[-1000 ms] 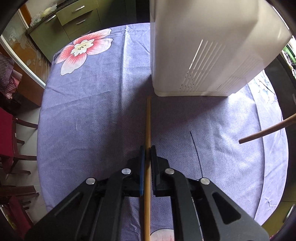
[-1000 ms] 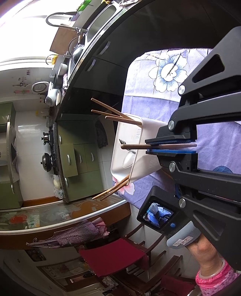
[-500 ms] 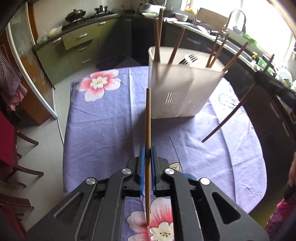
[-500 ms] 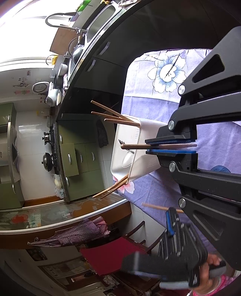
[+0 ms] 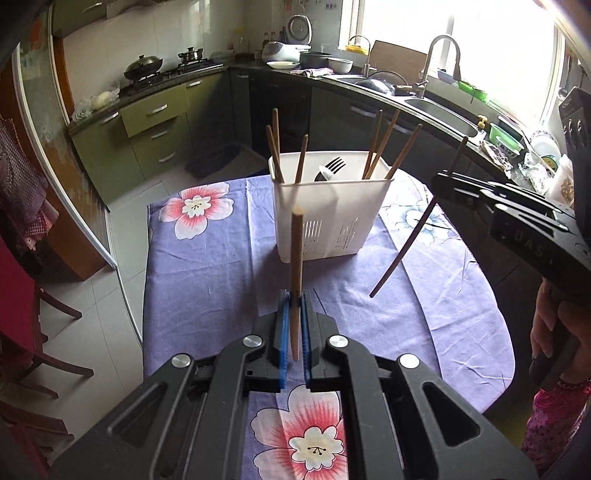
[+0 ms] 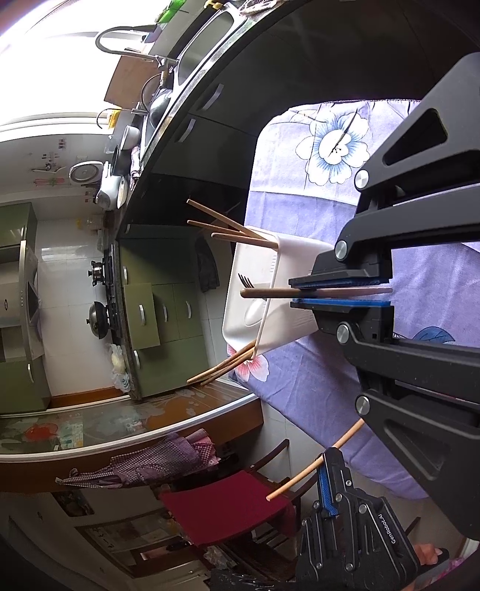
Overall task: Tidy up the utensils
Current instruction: 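Lower both chopsticks into the white holder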
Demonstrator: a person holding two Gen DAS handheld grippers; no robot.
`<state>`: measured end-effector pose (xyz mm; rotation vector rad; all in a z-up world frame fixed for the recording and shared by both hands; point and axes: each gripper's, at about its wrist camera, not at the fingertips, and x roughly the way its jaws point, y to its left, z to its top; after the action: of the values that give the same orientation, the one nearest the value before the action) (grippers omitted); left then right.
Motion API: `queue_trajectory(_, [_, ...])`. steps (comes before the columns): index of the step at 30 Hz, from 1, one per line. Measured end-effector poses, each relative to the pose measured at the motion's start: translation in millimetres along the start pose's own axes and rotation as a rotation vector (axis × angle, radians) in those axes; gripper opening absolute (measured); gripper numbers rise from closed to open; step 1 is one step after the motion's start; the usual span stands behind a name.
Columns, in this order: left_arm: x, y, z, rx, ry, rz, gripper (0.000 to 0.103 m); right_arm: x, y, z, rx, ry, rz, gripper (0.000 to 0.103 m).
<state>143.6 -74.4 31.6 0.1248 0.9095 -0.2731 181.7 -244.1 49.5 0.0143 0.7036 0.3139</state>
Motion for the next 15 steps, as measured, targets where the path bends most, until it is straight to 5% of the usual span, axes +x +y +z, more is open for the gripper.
queue_trajectory(15, [-38,-18,34,0.034,-0.078,-0.018,0.006,-20,3,14,-0.015,-0.029,0.000,0.006])
